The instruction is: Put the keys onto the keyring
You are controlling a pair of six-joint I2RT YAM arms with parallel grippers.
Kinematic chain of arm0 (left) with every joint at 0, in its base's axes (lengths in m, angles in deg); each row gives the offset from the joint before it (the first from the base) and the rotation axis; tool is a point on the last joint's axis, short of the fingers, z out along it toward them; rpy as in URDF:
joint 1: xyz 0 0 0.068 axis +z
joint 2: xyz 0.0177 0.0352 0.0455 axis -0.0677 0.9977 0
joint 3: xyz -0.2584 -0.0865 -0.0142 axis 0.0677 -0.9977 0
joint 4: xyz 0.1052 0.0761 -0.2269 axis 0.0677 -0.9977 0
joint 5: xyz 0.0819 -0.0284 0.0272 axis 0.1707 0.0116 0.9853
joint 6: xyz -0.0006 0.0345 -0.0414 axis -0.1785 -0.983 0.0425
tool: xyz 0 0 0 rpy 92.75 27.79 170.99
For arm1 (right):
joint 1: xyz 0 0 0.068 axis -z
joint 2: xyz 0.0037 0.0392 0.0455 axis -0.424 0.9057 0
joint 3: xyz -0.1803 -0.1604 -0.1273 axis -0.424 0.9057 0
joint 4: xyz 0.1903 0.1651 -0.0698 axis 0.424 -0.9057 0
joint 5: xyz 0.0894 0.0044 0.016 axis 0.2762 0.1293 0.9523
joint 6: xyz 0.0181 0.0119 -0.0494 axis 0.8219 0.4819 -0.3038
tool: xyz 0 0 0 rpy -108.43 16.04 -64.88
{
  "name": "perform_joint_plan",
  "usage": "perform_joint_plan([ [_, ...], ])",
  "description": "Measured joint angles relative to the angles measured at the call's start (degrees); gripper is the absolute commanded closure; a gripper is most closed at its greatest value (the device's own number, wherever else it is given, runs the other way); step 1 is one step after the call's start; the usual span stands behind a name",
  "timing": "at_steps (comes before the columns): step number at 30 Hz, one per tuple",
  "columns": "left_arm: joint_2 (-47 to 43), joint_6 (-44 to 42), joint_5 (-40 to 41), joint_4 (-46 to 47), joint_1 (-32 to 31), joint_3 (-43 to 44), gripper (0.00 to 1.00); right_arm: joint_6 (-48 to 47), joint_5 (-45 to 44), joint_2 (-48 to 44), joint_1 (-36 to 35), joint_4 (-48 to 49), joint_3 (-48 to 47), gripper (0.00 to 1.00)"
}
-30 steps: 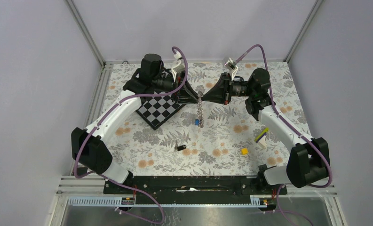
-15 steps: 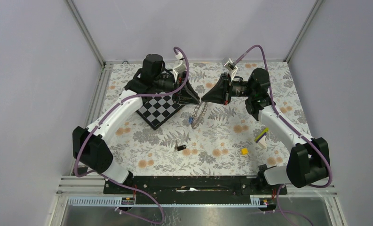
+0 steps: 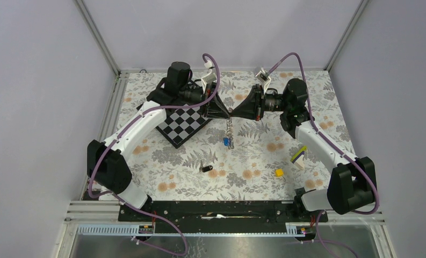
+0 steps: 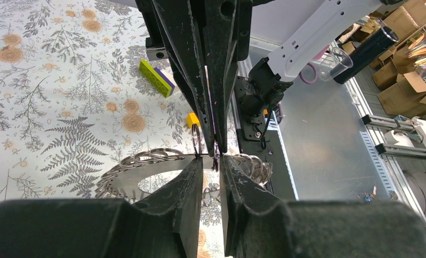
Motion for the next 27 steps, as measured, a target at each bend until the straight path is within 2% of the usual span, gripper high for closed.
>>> perform_joint_plan([
  [3, 0.0, 0.0, 0.0, 0.0, 0.0, 0.0, 0.87, -0.5, 0.0, 0.0, 0.0, -0.1, 0.0, 1.00],
  [6, 0.0, 0.2, -0.2, 0.1, 0.0, 0.0, 0.99, -0.9, -0.1, 0.0, 0.0, -0.2, 0.0, 1.00],
  [9, 0.0, 0.3, -0.4, 0.1, 0.0, 0.0, 1.00, -1.2, -0.1, 0.0, 0.1, -0.5, 0.0, 0.98],
  [15, 0.0, -3.3, 1.6, -3.6, -0.3, 0.3, 1.00, -5.0, -0.5, 0.0, 0.2, -4.5, 0.0, 0.74],
  [17, 0.0, -7.2, 4.3, -8.0, -0.8, 1.3, 1.00, -9.4, -0.6, -0.2, 0.3, -9.0, -0.4, 0.70],
  [23, 0.1, -19.8, 14.3, -22.5, -3.9, 8.1, 1.00, -29.9, -4.0, -0.7, 0.6, -31.6, -6.6, 0.58],
  [27, 0.7, -26.8, 20.5, -30.7, -6.6, 14.4, 1.00, -38.0, -5.7, -2.6, 0.6, -39.6, -8.1, 0.52],
])
